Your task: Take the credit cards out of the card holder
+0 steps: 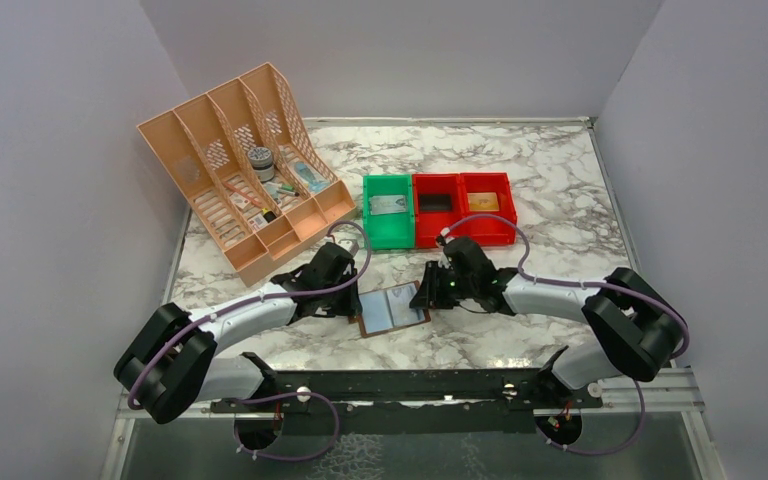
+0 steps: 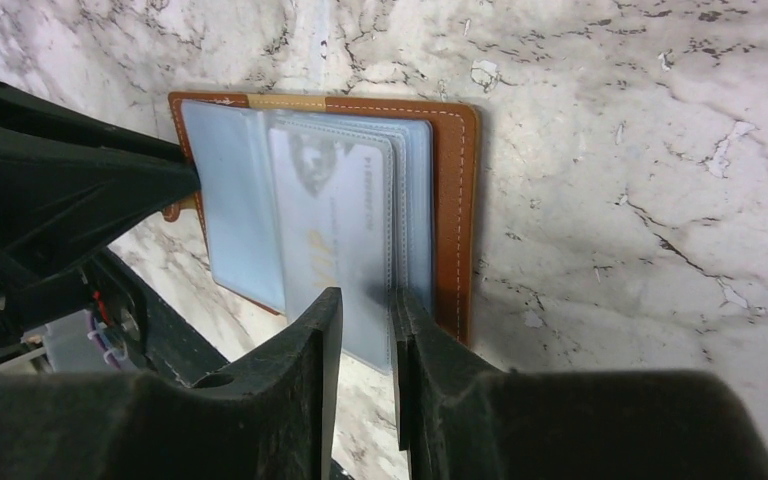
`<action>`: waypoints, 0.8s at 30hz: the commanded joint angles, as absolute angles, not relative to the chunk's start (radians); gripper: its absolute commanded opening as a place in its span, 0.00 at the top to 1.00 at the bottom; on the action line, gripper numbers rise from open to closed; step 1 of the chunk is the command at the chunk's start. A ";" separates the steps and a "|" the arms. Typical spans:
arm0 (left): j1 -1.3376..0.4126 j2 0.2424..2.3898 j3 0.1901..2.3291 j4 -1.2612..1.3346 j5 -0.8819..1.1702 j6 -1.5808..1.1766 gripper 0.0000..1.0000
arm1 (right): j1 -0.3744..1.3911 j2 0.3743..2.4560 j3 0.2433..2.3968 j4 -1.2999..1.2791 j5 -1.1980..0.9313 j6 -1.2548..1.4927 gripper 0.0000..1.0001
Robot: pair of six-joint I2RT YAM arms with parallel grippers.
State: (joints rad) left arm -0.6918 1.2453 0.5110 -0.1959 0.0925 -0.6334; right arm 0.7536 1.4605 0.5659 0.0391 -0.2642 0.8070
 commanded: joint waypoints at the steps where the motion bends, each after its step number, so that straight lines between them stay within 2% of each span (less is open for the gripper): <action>1: -0.698 1.230 0.509 -0.185 0.089 -0.619 0.80 | 0.759 1.465 0.580 0.016 -0.263 0.769 0.75; 7: -0.698 1.239 0.510 -0.183 0.101 -0.612 0.80 | 0.759 1.492 0.572 0.077 -0.325 0.786 0.80; 12: -0.698 1.246 0.515 -0.180 0.102 -0.605 0.82 | 0.759 1.477 0.588 0.053 -0.290 0.787 0.85; 17: -0.698 1.251 0.523 -0.180 0.100 -0.604 0.82 | 0.759 1.448 0.611 -0.010 -0.237 0.760 0.83; 24: -0.698 1.268 0.536 -0.179 0.103 -0.598 0.82 | 0.759 1.453 0.624 0.008 -0.317 0.736 0.81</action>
